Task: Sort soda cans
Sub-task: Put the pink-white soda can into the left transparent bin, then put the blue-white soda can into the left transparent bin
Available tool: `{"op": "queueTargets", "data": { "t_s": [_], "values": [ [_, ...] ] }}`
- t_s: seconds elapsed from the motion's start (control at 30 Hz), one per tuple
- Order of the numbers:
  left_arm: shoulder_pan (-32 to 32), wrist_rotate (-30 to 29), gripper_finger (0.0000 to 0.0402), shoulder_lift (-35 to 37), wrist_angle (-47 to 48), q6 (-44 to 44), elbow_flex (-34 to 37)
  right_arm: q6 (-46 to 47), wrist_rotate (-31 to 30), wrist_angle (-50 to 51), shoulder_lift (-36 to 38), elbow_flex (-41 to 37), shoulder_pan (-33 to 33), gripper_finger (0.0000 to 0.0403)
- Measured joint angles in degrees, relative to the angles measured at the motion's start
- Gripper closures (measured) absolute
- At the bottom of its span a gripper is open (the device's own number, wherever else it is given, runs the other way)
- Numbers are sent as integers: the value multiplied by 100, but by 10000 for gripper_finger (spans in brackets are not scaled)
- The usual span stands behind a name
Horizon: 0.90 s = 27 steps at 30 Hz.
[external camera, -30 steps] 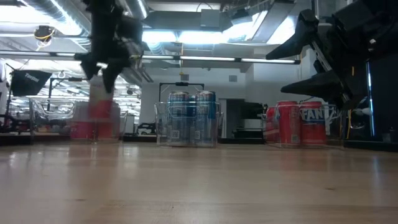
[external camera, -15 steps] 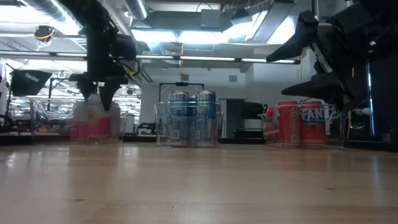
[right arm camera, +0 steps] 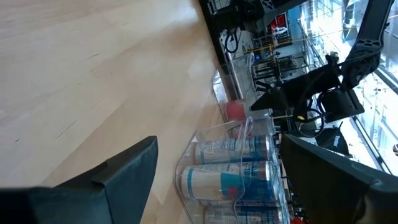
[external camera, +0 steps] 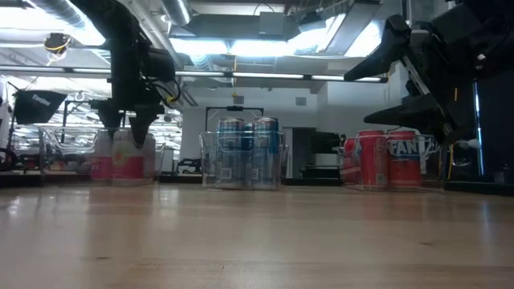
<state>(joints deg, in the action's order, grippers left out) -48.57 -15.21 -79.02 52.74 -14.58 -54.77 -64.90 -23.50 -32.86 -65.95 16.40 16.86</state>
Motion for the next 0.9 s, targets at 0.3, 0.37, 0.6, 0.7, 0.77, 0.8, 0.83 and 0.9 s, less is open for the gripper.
{"op": "queueTargets", "data": {
  "t_s": [0.3,0.37,0.6,0.7,0.77,0.8,0.83,0.9],
  "values": [
    [172,-106,32,240,878,13,-938,4,-1,0,0,0,0,68],
    [311,-107,32,371,1196,-30,-1251,4,-3,1,1,0,0,68],
    [1564,-41,32,996,2156,-664,-2110,2,-3,17,0,0,0,68],
    [2463,-37,31,1271,2228,-1194,-2191,4,-3,17,1,0,0,68],
    [3105,-38,31,1409,2168,-1559,-2171,4,-3,16,0,0,0,68],
    [3426,-38,31,1456,2118,-1696,-2167,4,-3,11,0,0,0,68],
    [3714,-40,31,1486,2054,-1789,-2165,7,-3,6,0,0,0,68],
    [4283,-42,31,1517,1895,-1868,-2165,18,-3,4,0,0,0,68]
  ]
}}
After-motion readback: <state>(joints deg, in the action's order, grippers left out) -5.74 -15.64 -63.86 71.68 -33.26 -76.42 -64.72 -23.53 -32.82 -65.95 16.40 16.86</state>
